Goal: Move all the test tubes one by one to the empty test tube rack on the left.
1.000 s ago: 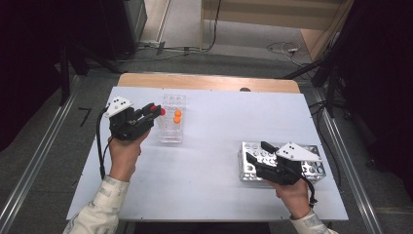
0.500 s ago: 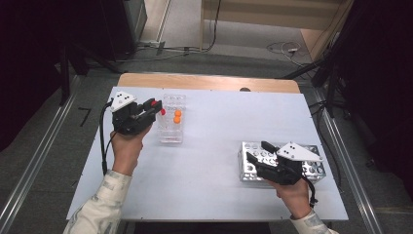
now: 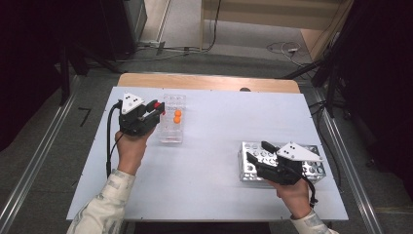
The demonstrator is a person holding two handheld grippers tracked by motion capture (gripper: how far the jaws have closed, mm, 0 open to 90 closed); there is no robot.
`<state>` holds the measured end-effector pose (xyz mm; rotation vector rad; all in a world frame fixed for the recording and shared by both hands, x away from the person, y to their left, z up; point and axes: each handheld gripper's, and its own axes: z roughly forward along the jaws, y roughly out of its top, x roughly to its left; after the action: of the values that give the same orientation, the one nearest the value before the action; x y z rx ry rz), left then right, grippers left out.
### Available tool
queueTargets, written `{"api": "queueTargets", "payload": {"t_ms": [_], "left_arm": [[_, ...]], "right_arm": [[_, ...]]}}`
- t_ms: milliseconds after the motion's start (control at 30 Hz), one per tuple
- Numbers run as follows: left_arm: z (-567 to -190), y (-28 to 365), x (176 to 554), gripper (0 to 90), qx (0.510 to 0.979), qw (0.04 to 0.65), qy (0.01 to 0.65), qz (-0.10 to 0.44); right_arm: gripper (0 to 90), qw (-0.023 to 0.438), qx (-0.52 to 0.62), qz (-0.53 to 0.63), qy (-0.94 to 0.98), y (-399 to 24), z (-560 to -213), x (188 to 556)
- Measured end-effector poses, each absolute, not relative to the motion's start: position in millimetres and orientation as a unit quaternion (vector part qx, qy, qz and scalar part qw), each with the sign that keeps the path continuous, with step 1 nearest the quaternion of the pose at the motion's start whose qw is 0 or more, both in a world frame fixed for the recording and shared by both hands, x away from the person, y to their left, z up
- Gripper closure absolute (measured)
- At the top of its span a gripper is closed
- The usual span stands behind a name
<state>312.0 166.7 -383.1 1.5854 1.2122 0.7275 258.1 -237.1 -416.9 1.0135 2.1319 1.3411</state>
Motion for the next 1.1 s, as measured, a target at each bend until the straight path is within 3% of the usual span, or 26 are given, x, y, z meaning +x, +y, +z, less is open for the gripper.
{"api": "queueTargets", "payload": {"t_ms": [1100], "left_arm": [[-417.6,161.8,316.2,68.2,0.655,0.472,0.512,0.295]], "right_arm": [[32.4,0.21,0.365,0.481,0.769,-236.3,-418.4,258.4]]}}
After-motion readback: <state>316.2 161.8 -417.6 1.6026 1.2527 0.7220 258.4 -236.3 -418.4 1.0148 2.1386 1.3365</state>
